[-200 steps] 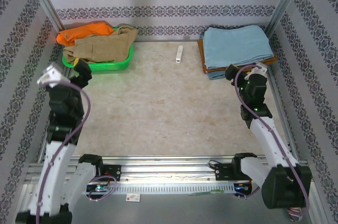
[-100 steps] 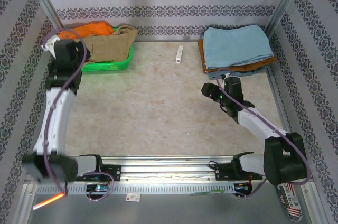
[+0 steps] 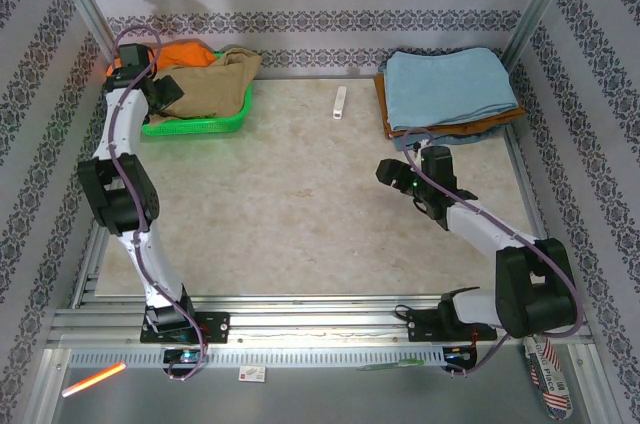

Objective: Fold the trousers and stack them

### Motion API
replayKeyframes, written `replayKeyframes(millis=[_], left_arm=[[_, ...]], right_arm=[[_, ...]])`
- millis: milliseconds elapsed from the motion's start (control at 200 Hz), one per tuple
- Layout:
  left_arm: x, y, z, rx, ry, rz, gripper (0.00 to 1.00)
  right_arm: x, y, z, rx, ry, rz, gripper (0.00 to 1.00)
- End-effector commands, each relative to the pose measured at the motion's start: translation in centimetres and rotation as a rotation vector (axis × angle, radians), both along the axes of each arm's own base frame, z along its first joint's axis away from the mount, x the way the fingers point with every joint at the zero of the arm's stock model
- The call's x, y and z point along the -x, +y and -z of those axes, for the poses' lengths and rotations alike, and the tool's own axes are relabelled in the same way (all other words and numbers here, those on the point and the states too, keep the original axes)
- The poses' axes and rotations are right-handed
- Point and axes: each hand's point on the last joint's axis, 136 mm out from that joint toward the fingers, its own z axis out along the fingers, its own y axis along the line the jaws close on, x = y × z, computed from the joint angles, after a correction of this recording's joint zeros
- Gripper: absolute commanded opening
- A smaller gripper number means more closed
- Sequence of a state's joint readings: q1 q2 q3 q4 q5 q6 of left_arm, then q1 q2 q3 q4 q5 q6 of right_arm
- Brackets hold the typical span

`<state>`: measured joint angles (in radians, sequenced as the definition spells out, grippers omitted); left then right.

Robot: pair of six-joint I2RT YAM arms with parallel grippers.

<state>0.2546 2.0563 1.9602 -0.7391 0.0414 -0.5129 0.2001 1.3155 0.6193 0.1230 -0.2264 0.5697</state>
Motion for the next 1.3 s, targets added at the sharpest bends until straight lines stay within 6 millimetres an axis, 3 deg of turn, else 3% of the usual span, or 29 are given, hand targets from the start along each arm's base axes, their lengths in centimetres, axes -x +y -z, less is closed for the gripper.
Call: replayKeyframes(millis=[0, 340, 425, 510, 590, 669, 804, 1009, 1174, 1299], left_arm=[[-1.0, 1.2, 0.0, 0.105, -0.036, -0.023, 0.83], [-2.9, 2.7, 3.2, 0.074, 0.059, -0.019, 0.77], [-3.5, 2.7, 3.8, 0.078, 0.086, -0.002, 0.58], [-3.7, 2.6, 4.0, 0.088, 0.092, 0.003, 0.24], [-3.8, 2.3, 3.6, 0.101, 0.079, 0.009, 0.0], [-3.9, 2.0, 2.7, 0.114, 0.056, 0.009, 0.0], [-4.1, 0.9, -1.2, 0.121, -0.032, 0.018, 0.0], [-3.0, -2.9, -11.4, 0.116, -0.238, 0.112, 0.0], [0.6, -7.0, -18.9, 0.106, -0.367, 0.235, 0.0], [4.3, -13.0, -24.6, 0.114, -0.509, 0.399, 0.0]], right_arm=[[-0.4, 1.3, -1.3, -0.005, -0.039, -0.048, 0.78], [-0.1, 1.1, -1.9, 0.02, -0.06, -0.042, 0.79], [-0.1, 1.0, -1.8, 0.025, -0.057, -0.04, 0.78], [-0.1, 1.0, -1.9, 0.03, -0.06, -0.041, 0.78], [0.0, 1.0, -2.0, 0.029, -0.063, -0.04, 0.77], [0.0, 1.0, -2.2, 0.026, -0.067, -0.042, 0.77], [0.0, 1.2, -2.2, 0.027, -0.069, -0.047, 0.76], [0.1, 1.5, -2.4, 0.021, -0.073, -0.056, 0.76], [0.2, 1.7, -2.6, 0.013, -0.079, -0.058, 0.76], [0.2, 1.8, -2.6, 0.007, -0.079, -0.062, 0.76]])
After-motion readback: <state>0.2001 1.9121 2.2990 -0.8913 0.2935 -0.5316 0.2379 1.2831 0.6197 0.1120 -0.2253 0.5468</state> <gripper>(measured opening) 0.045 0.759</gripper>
